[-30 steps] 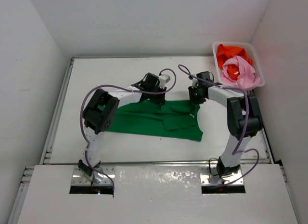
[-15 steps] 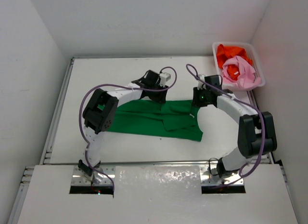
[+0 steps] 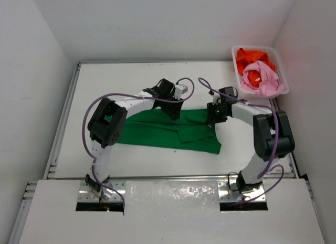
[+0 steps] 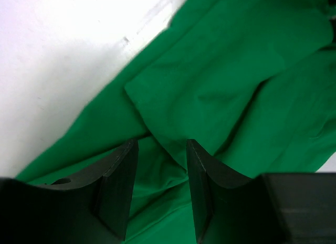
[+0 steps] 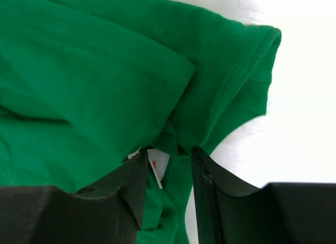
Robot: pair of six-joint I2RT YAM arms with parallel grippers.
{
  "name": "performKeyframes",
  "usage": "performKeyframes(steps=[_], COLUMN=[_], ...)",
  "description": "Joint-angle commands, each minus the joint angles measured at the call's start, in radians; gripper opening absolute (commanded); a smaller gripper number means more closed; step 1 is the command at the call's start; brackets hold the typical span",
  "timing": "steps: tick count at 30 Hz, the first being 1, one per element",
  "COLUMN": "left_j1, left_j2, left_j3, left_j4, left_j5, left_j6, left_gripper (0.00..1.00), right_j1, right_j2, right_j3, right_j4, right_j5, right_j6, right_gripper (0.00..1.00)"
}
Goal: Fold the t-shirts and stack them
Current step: Fold the other side of the tshirt into a rectangle
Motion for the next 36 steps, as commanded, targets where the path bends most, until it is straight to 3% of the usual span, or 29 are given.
performKeyframes(steps=[1,5,8,9,10,17,22,23,24,25,26,29,30,33,36], left_j1=[-0.009,-0.009,-0.009,-0.009,-0.009,-0.007,0.002,0.004,0.002,0.004,0.008,0.056,0.075,0.177,0.292], left_j2=[0.013,0.047,0.072,0.075,0.075,0.087,0.056,0.037,0.029,0.02,0.015,-0.031,-0.048,-0.134,-0.21], left_j3=[-0.01,-0.01,-0.008,-0.01,-0.013,-0.002,0.025,0.054,0.079,0.105,0.164,0.26,0.268,0.249,0.19], left_j4=[0.022,0.024,0.016,0.014,0.014,0.005,-0.021,-0.047,-0.07,-0.091,-0.148,-0.255,-0.272,-0.322,-0.36], left_j5=[0.011,-0.015,-0.026,-0.027,-0.029,-0.038,0.037,0.055,0.059,0.063,0.065,0.075,0.088,0.102,0.021], left_j6=[0.003,0.018,0.026,0.029,0.033,0.05,0.063,0.073,0.085,0.096,0.11,0.136,0.138,0.155,0.182], left_gripper=[0.4,0.4,0.4,0.4,0.4,0.4,0.44,0.47,0.61,0.66,0.78,0.79,0.98,1.0,1.0], right_j1=[-0.005,-0.007,-0.02,-0.036,-0.043,-0.079,-0.082,-0.086,-0.089,-0.103,-0.109,-0.122,-0.122,-0.122,-0.122], right_j2=[0.032,0.077,0.095,0.094,0.077,-0.079,-0.09,-0.089,-0.086,-0.084,-0.087,-0.093,-0.09,-0.072,-0.023], right_j3=[0.049,0.04,0.028,0.017,-0.006,-0.054,-0.06,-0.058,-0.045,-0.034,-0.019,0.06,0.113,0.193,0.219], right_j4=[0.038,0.073,0.103,0.107,0.11,0.015,-0.051,-0.054,-0.06,-0.077,-0.086,-0.156,-0.182,-0.245,-0.186], right_j5=[0.009,-0.011,-0.023,-0.026,-0.029,-0.069,-0.091,-0.085,-0.078,-0.075,-0.063,-0.019,-0.005,0.029,0.044], right_j6=[-0.002,0.029,0.059,0.065,0.081,0.076,0.082,0.081,0.079,0.078,0.076,0.041,0.033,0.019,0.052], right_gripper=[0.37,0.37,0.14,0.03,0.0,0.0,0.0,0.08,0.22,0.27,0.33,0.44,0.46,0.55,0.56])
